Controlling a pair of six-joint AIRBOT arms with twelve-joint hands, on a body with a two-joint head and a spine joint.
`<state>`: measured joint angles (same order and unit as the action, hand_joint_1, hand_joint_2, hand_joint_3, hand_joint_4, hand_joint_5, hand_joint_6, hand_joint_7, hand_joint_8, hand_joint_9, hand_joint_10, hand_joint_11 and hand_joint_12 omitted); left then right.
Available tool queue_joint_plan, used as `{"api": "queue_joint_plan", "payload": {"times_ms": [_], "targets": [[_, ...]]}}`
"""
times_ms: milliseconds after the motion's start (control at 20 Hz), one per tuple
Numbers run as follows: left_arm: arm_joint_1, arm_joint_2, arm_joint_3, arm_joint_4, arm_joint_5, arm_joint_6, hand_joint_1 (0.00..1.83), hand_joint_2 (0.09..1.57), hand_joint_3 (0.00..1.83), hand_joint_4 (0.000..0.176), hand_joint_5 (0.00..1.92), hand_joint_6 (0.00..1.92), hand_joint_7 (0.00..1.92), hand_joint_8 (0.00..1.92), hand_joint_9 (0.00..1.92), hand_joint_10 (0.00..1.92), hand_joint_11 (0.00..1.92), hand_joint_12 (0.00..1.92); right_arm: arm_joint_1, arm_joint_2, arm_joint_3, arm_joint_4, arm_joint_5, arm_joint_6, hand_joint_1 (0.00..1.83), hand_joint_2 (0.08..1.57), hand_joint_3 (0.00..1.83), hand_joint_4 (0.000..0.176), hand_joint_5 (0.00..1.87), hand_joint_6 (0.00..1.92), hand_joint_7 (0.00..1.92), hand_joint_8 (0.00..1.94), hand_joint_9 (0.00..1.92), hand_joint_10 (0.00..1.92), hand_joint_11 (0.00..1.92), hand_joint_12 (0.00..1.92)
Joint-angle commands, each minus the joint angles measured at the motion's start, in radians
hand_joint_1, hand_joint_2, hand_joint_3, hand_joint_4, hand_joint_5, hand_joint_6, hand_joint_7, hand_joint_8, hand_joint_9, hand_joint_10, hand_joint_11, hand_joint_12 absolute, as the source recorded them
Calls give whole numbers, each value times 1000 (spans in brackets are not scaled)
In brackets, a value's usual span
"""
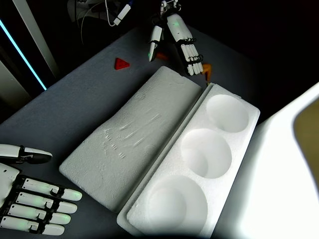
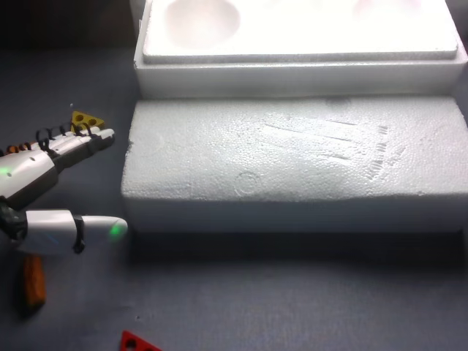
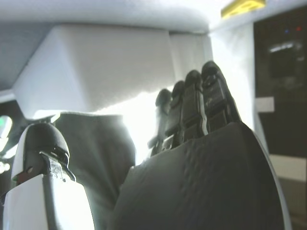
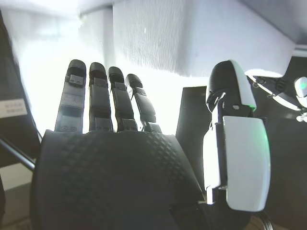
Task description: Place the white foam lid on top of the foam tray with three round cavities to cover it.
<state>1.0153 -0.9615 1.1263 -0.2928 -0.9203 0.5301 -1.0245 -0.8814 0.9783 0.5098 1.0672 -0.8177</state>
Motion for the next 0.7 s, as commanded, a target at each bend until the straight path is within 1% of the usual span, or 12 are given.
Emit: {"api": "queue_joint_plan", "payload": {"times_ms": [0,50,100,250,350,400,450,500,600,650], "targets": [[-4,-3,8,-11,-129,-2,509,979,0,0,75,4,0,0,0,0,0,0,11,3,8,12,104,-1,574,1127,0,0,0,0,0,0,0,0,0,0],[-4,-8,11,-14,-128,-2,515,974,0,0,79,5,0,0,0,0,0,0,13,-3,13,19,102,-3,594,1118,0,0,0,0,0,0,0,0,3,2],[-5,-15,15,-15,-126,-2,508,976,0,0,70,1,0,0,0,0,0,0,14,-9,18,29,96,-5,582,1127,0,0,0,0,0,0,0,0,45,22],[-11,-29,21,-16,-120,-2,506,976,0,0,69,0,0,0,0,0,0,0,20,-30,39,54,75,-4,581,1129,0,0,0,0,0,0,0,0,54,27],[-15,-40,27,-16,-116,-3,500,969,0,0,74,2,0,0,0,0,0,0,30,-43,50,60,63,-4,614,1142,0,0,0,0,0,0,0,0,62,36],[-16,-44,29,-16,-115,-4,487,962,0,0,87,7,0,0,0,0,0,0,36,-49,56,61,57,-4,633,1146,0,0,0,0,0,0,0,0,12,315],[-18,-48,31,-16,-114,-6,487,962,0,0,87,7,0,0,0,0,0,0,44,-57,63,61,50,-4,633,1146,0,0,0,0,0,0,0,0,12,315],[-19,-53,34,-16,-114,-7,516,963,0,0,87,6,0,0,0,0,0,0,52,-67,70,62,43,-4,620,1117,0,0,0,0,0,0,0,0,0,106],[-24,-62,37,-17,-113,-10,529,964,0,0,94,7,0,0,0,0,0,0,64,-77,80,62,30,-4,579,1101,0,0,0,0,0,0,0,0,0,45],[-28,-66,39,-17,-114,-10,541,965,0,0,99,8,0,0,0,0,0,0,68,-82,84,62,27,-4,557,1111,1,0,0,0,0,0,0,0,0,89]]}}
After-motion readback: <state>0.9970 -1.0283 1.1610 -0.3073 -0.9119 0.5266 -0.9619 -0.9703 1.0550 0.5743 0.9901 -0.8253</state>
